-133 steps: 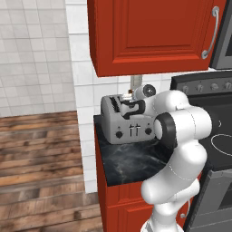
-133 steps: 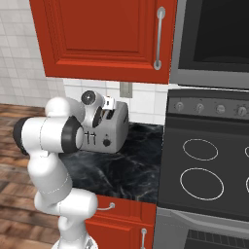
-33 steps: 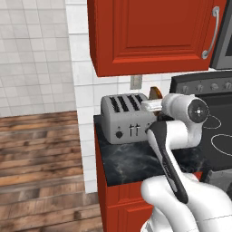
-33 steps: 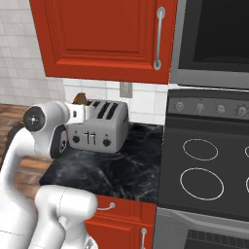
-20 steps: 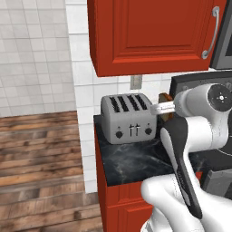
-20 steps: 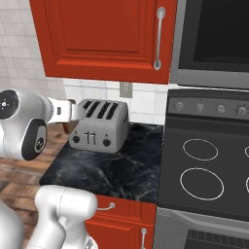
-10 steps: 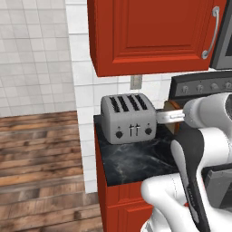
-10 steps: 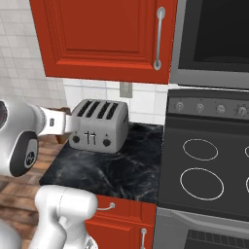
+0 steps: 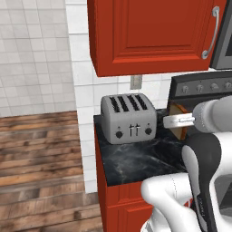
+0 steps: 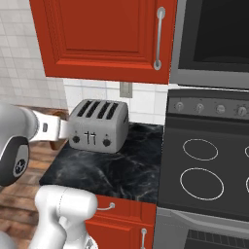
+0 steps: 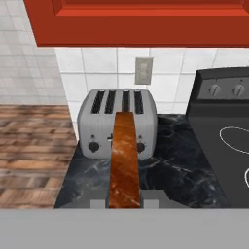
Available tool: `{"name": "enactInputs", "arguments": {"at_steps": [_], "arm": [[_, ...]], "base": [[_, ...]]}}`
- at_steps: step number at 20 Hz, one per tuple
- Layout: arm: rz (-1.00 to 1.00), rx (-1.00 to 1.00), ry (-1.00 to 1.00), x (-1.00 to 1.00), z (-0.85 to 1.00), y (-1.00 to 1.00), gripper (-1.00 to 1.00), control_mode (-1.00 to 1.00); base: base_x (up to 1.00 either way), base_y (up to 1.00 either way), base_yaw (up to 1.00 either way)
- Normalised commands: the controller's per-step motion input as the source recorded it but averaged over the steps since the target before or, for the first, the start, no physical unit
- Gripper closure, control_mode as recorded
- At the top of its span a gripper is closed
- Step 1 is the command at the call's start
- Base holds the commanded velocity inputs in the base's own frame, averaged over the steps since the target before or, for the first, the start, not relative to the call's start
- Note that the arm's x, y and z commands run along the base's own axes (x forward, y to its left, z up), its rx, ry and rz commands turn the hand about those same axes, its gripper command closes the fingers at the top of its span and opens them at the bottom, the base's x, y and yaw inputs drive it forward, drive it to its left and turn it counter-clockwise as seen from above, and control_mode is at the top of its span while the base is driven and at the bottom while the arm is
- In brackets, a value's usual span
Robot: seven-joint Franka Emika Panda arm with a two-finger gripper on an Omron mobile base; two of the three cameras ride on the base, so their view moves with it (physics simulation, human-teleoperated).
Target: Start the toaster. Once the lever pops up, take the bread to the plate on the dining counter.
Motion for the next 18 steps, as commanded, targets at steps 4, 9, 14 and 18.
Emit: {"name": "enactInputs", "arguments": {"at_steps": [4,9,14,18], "arm": [[0.0,0.0,0.0,-0.18,0.0,0.0,1.0,-1.0],[0.0,0.0,0.0,-0.03,0.0,0.0,1.0,-1.0],[0.0,0.0,0.0,-0.01,0.0,0.0,1.0,1.0],[0.0,0.0,0.0,0.0,0.0,0.0,1.0,1.0]], "base": [[0.0,0.0,0.0],[0.0,0.0,0.0],[-0.16,-0.04,0.0],[-0.83,-0.48,-0.19]]}}
